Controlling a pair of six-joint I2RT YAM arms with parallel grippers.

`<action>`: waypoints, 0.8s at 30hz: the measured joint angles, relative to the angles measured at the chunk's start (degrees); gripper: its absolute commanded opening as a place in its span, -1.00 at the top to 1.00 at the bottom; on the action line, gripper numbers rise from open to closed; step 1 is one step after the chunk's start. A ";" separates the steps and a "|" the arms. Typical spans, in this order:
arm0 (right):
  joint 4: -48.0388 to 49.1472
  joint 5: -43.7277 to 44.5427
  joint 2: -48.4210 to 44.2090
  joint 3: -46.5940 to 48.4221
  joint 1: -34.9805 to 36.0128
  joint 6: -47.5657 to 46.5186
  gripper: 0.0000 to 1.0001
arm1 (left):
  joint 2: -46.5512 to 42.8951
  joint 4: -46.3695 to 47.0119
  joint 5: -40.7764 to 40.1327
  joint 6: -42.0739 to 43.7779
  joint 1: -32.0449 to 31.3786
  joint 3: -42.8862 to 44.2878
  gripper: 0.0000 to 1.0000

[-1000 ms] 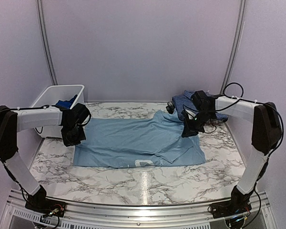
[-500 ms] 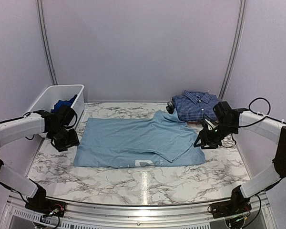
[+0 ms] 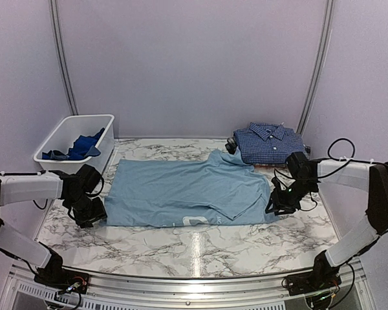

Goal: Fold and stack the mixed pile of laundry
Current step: Fold the flattened T-shirt at the center of the board, then move the 1/3-folded T-shirt to the center of the board.

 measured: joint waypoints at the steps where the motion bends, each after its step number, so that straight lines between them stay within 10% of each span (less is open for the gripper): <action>1: 0.31 0.28 0.57 0.00 -0.04 -0.04 0.19 | 0.22 0.79 0.11 -0.09 0.00 -0.48 -0.14; 13: 1.77 3.23 3.67 -0.81 -0.04 -0.74 0.22 | 3.32 6.16 -0.35 -0.17 0.04 0.09 -0.07; 19: 2.82 2.82 5.18 -1.05 -0.13 -0.57 1.00 | 4.42 8.07 0.33 -0.44 0.11 0.35 0.73; 24: 3.13 2.32 4.24 -1.99 -0.20 1.33 1.00 | 4.90 9.33 2.69 -1.60 0.15 0.28 1.00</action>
